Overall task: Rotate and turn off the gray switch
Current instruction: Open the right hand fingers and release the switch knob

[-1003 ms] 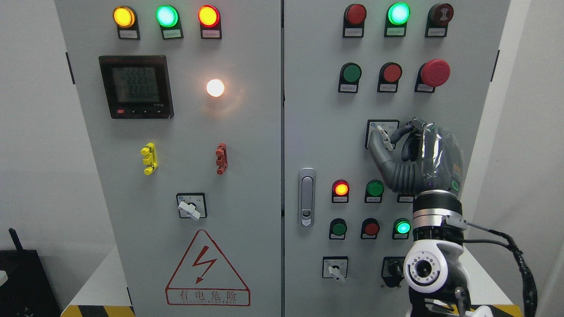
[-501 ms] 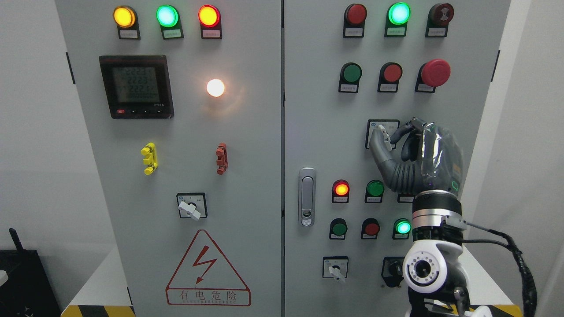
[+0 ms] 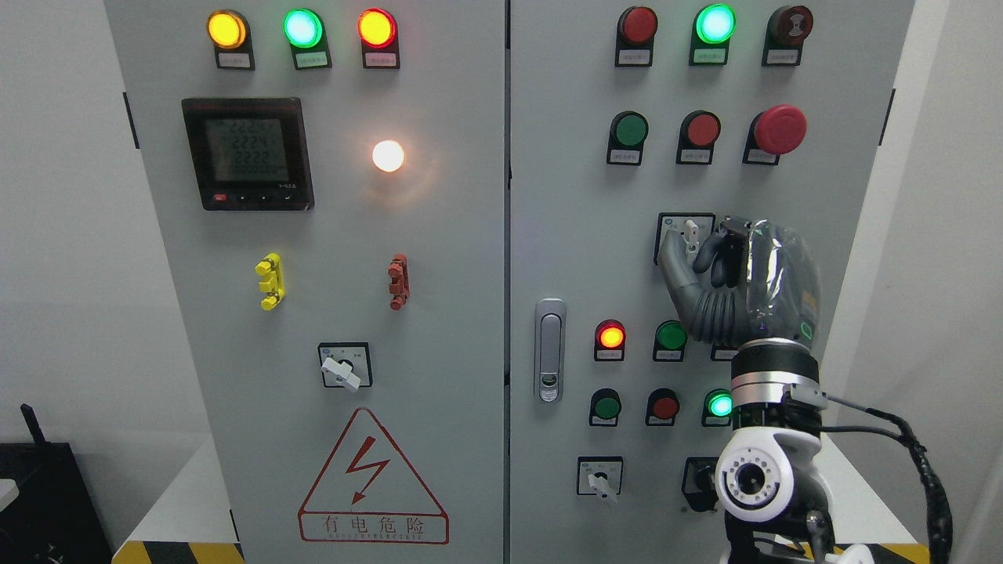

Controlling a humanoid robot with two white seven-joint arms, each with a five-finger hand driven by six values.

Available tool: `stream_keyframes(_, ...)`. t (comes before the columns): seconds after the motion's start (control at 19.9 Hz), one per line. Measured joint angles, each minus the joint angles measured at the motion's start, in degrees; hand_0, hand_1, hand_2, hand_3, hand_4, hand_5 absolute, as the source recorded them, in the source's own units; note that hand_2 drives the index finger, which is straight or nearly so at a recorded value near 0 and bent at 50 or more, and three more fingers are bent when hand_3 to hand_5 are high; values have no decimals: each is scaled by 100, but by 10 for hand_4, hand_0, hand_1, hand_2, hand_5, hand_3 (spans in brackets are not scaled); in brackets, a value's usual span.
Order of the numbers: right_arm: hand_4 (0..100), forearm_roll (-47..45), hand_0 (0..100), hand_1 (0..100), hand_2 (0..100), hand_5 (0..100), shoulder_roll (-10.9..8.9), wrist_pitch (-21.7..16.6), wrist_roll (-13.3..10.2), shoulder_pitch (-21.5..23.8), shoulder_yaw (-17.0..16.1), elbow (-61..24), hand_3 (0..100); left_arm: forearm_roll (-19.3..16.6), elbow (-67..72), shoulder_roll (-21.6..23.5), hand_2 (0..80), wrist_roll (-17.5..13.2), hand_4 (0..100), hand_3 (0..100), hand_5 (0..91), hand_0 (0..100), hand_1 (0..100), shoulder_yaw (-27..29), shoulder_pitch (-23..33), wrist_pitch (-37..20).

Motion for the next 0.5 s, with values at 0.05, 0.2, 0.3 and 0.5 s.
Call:
stream_keyframes(0.05,1000,0,513,445,761,1000,0,0,0,0,0,-1,1000,0,0,0,0,0,0,0,0,120,389,0,0,0)
stream_keyframes(0.2,1000,-3,478,431,747,1000,1,0,0,0,0,-3,1000,0,0,0,0,0,0,0,0,120,389,0,0,0)
stream_keyframes(0.3,1000,-4,462,429,743,1000,1,-18,0,0,1,-7,1000,0,0,0,0,0,0,0,0,120,389,0,0,0)
stream_keyframes(0.5,1000,-7,445,416,737,1000,1,-52,0,9,4,-13,1000,0,0,0,0,0,0,0,0,120,389,0,0,0)
